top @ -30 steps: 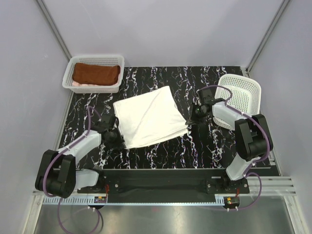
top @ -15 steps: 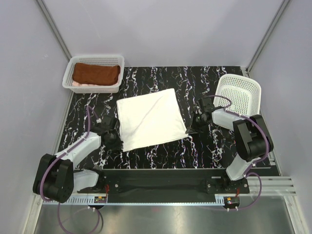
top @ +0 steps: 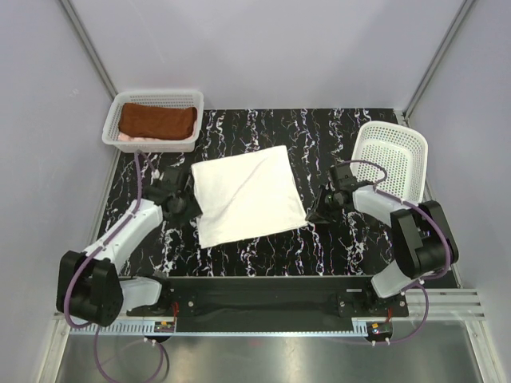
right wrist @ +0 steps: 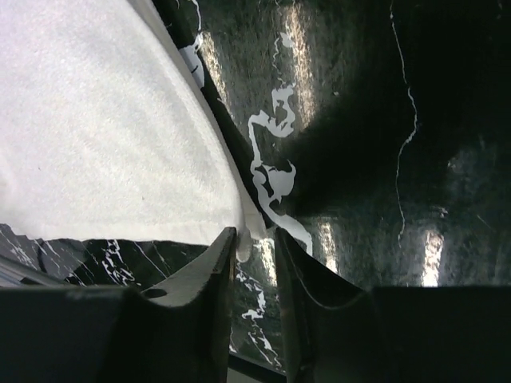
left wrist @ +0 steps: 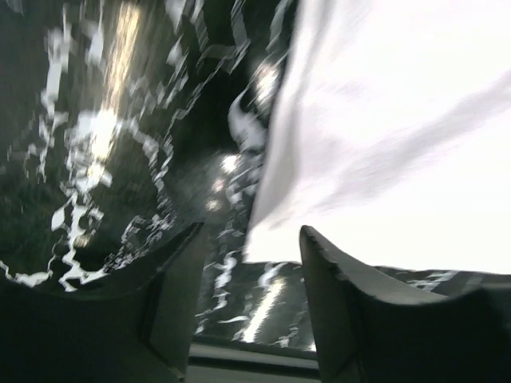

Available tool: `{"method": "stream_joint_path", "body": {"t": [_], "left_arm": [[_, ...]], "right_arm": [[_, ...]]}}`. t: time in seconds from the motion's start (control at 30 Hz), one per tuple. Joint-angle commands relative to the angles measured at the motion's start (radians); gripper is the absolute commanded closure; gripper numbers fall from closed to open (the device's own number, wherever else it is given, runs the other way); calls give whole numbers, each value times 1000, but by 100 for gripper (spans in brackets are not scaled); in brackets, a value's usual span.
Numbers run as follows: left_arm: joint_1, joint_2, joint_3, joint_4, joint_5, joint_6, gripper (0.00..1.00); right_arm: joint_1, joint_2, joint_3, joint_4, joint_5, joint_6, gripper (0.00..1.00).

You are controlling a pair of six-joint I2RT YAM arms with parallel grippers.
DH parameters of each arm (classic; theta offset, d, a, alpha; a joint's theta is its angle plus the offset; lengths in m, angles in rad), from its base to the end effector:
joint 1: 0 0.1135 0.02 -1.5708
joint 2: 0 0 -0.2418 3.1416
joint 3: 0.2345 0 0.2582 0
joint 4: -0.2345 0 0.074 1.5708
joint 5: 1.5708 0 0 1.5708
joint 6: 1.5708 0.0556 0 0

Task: Fold and stack the towels
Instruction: Fold the towel

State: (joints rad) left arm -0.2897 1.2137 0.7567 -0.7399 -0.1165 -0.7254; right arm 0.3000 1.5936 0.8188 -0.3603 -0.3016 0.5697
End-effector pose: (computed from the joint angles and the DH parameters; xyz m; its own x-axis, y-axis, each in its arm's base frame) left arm 0.2266 -0.0608 0.1628 -0.8288 -0.4405 -0.3451 -0.4100 0.8977 -0.1614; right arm 0.2823 0.1046 0.1072 -0.9461 0.2465 -0.2101 0.1287 0.8815 0.4544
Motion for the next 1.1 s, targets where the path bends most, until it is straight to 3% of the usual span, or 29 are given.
{"method": "stream_joint_path", "body": {"t": [0.0, 0.13, 0.4, 0.5, 0.67, 0.9, 1.0, 1.07], "left_arm": [[35, 48, 130, 31, -17, 60, 43], [89, 128, 99, 91, 157, 72, 40], [89, 109, -126, 237, 232, 40, 35], [89, 135, -129, 241, 245, 40, 40], [75, 112, -145, 240, 245, 46, 58], [-20, 95, -117, 217, 278, 37, 72], [-57, 52, -132, 201, 271, -5, 71], [-58, 20, -128, 174, 253, -11, 60]], "right_arm": [[7, -67, 39, -60, 53, 1, 67], [10, -35, 46, -37, 26, -16, 59], [42, 37, 14, 34, 33, -53, 53], [44, 51, 14, 29, 47, -67, 59], [44, 0, -26, 1, 82, -65, 92], [44, -200, -174, -77, 113, 31, 99], [56, -342, -248, -107, 116, 133, 99], [62, -424, -280, -147, 136, 183, 92]]}}
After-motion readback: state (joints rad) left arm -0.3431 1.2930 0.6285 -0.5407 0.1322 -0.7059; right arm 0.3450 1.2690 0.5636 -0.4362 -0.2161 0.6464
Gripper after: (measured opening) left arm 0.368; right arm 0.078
